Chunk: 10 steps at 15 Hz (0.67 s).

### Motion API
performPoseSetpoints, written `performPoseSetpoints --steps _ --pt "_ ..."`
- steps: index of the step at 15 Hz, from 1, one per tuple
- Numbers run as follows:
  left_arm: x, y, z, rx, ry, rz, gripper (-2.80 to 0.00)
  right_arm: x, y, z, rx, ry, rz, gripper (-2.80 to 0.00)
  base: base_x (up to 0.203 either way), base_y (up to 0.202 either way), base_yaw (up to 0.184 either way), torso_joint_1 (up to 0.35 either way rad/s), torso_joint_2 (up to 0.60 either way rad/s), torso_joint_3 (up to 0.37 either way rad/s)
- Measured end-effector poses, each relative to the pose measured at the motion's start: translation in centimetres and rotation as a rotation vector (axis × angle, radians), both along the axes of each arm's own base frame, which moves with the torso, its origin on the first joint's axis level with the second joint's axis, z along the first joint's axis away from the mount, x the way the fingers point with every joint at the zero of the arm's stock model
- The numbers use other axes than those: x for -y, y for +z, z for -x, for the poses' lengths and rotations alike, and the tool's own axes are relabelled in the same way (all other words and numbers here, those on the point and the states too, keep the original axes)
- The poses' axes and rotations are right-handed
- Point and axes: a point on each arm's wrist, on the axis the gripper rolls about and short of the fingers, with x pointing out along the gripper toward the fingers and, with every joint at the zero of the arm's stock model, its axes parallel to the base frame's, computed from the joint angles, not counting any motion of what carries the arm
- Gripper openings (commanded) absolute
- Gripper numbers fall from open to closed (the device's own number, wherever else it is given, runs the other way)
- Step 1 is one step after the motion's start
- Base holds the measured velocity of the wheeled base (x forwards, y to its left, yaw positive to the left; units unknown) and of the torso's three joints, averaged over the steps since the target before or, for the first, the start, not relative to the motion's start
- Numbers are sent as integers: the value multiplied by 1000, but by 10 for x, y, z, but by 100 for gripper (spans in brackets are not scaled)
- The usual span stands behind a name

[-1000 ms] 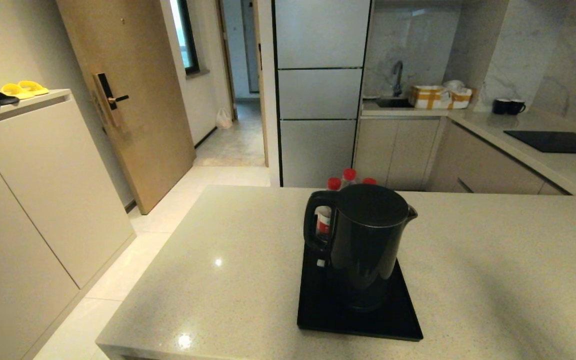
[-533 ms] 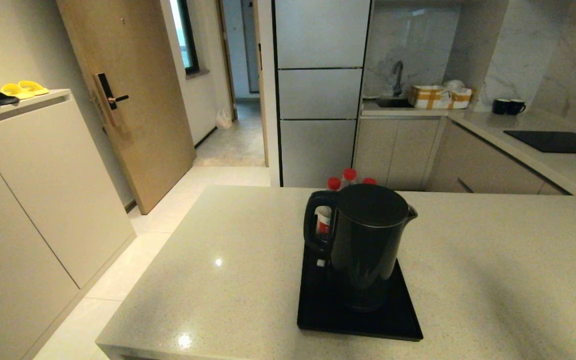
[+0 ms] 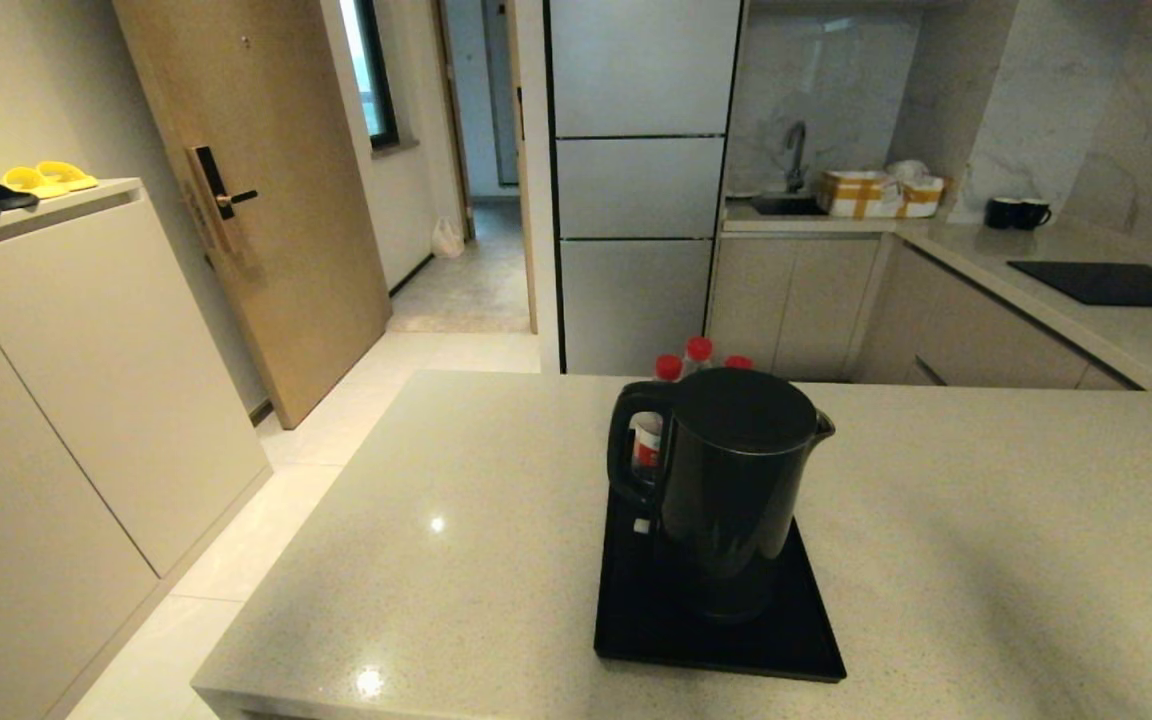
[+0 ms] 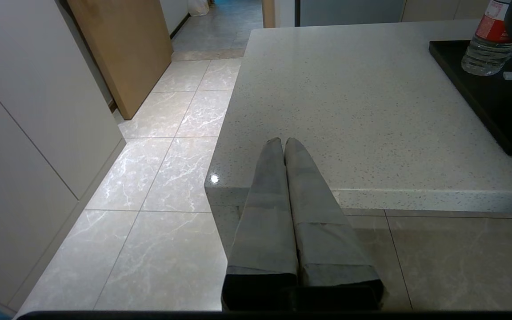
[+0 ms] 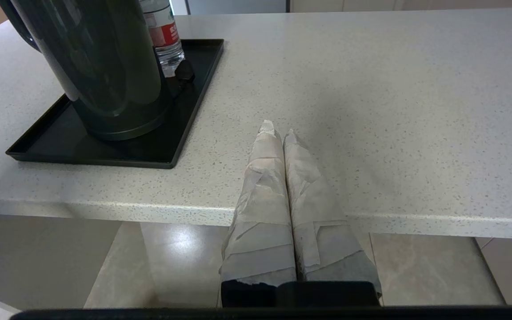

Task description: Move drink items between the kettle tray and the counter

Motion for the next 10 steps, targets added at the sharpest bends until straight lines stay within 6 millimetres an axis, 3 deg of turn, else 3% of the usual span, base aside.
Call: performPoseSetpoints --steps 10 --pt "0 0 0 0 1 1 -280 0 0 0 -1 -1 0 -280 0 0 0 0 0 0"
